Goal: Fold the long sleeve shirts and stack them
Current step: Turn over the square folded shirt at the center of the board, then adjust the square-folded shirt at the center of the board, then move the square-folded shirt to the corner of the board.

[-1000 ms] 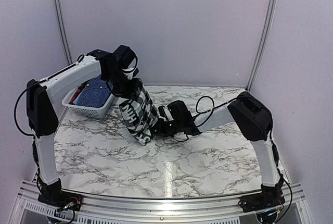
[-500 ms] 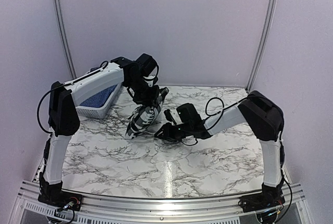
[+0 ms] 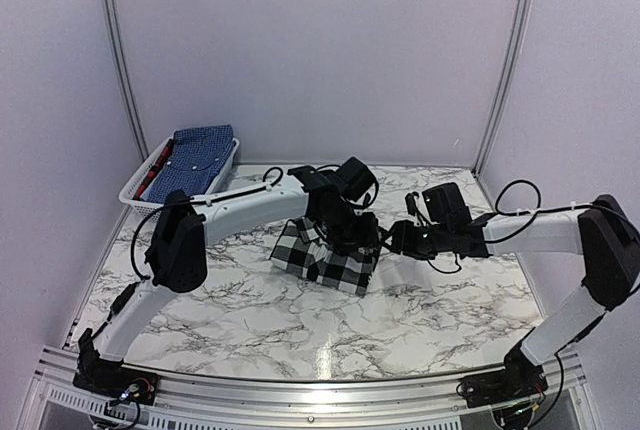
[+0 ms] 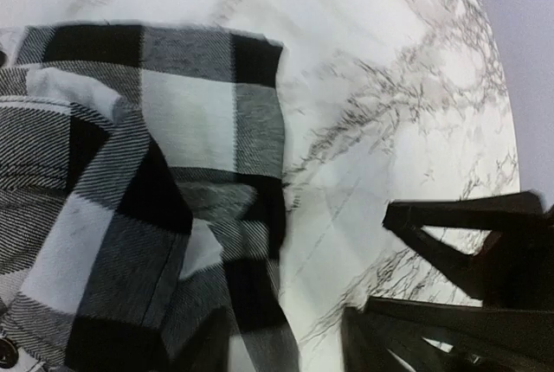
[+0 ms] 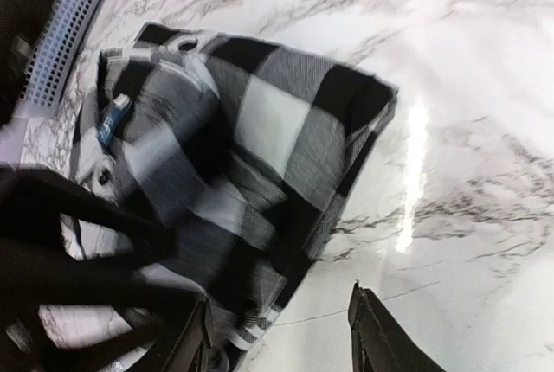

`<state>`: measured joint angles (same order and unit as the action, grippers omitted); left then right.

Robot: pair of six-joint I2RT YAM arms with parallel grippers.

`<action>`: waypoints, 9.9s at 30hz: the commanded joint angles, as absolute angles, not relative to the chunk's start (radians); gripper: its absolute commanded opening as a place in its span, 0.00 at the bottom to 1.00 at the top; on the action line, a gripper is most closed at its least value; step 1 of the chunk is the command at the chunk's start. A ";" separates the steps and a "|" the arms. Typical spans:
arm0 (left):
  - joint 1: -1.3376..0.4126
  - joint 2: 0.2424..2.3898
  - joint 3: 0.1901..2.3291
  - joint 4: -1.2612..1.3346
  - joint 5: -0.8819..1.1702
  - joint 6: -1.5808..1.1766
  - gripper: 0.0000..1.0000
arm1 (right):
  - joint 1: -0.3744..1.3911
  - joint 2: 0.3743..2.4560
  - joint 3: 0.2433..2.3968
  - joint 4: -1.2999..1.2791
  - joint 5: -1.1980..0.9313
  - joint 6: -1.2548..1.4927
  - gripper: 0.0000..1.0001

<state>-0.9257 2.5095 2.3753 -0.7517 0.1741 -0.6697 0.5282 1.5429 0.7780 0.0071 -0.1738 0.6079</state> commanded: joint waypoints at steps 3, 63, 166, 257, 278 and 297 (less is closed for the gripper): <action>-0.968 2.519 2.433 -0.649 0.146 -0.681 0.80 | 0.480 1.431 0.785 -0.164 -0.055 0.544 0.63; -0.755 1.848 1.211 -0.242 0.006 -0.724 0.71 | 0.512 1.816 1.021 -0.089 -0.192 0.395 0.47; -0.645 2.006 1.498 -0.256 0.133 -0.561 0.52 | 0.572 1.882 1.187 -0.220 0.058 0.465 0.33; -0.765 1.845 1.289 -0.233 0.104 -0.556 0.18 | 0.344 1.995 1.267 -0.196 0.162 0.229 0.00; -0.716 1.896 1.369 -0.264 0.164 -0.515 0.18 | -0.023 2.320 1.746 -0.277 0.216 -0.128 0.00; -0.675 1.953 1.460 -0.313 0.150 -0.508 0.18 | -0.089 2.471 1.998 -0.308 0.258 -0.171 0.03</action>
<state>-0.6804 1.9358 1.4307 -0.2722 0.1562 -0.5285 -0.0830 2.4592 1.9537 -0.2977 0.2230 -0.1692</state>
